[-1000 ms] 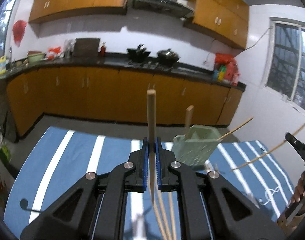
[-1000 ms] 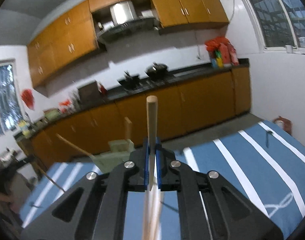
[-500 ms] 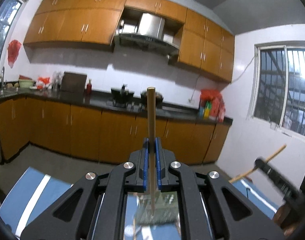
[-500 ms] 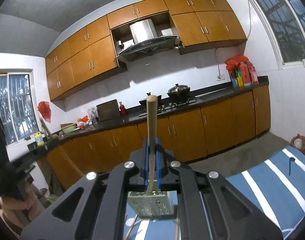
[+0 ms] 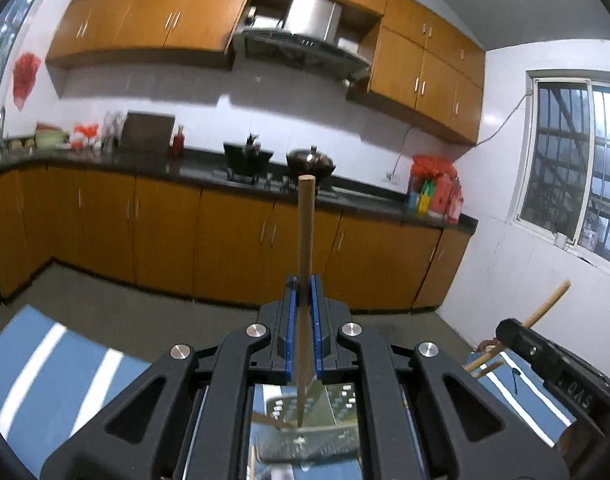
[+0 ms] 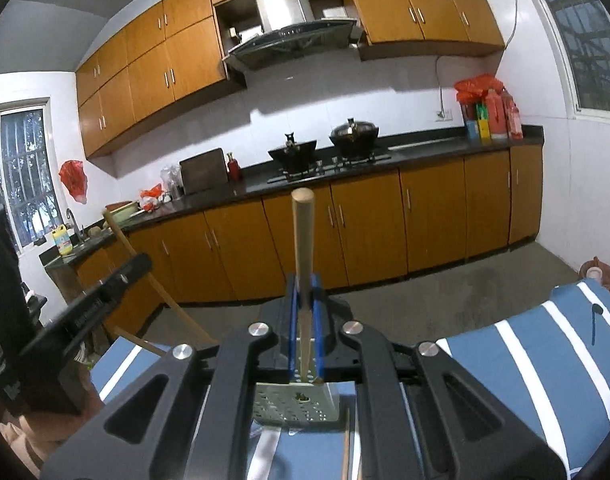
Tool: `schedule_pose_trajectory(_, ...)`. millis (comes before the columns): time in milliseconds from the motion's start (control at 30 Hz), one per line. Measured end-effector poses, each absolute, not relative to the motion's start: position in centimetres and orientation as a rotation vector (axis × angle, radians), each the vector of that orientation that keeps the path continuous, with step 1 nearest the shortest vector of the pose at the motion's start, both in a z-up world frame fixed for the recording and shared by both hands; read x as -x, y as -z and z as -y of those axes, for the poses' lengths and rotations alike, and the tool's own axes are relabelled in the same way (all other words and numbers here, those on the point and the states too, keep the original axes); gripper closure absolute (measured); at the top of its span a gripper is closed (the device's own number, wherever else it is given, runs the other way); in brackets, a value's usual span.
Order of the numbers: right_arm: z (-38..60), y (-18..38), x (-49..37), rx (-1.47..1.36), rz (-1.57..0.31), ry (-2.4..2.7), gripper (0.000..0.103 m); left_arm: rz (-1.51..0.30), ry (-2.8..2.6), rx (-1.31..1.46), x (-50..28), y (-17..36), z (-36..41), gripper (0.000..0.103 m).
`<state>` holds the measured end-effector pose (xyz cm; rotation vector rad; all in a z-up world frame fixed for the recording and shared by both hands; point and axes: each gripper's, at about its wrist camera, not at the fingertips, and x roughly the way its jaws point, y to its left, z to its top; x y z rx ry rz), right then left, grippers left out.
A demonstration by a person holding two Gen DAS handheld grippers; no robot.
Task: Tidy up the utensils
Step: 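Open the left gripper to drop its chopstick into the holder while the right gripper releases its own, then move the left gripper back to the chopsticks while the right gripper returns beside it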
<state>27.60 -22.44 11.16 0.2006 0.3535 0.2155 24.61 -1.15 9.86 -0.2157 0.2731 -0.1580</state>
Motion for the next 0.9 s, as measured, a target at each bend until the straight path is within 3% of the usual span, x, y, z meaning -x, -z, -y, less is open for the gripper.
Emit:
schedule_pose_trajectory(67,22.5,-11.3,-27.5,-0.203,-0.348,-0.214,0.086,-0.278,0.156,0.223,-24.4,-10.1,0.8,0.091)
schedule_pose_trajectory(133,22.5,-11.5,-27.1,-0.204,-0.340,-0.213,0.084,-0.268,0.148,0.228,-23.9,-10.6,0.5,0.071)
schedule_pose_trajectory(167,22.5,-11.7,-26.9,-0.204,-0.334,-0.212,0.084,-0.261,0.146,0.230,-23.7,-10.9,0.4,0.070)
schedule_pose_trajectory(533,25.3,-12.9,-20.5,-0.212,-0.287,-0.179,0.079,-0.240,0.104,0.229,-19.0,-14.6,-2.6,0.068)
schedule_pose_trajectory(700,27.4,-6.8,-18.9,-0.232,-0.444,-0.128,0.079,-0.306,0.060,0.175,-16.4,-12.2,-4.1,0.067)
schedule_pose_trajectory(900,26.8,3.5,-20.1,-0.252,-0.740,-0.132,0.079,-0.501,0.008,0.114,-15.1,-4.2,-5.7,0.067)
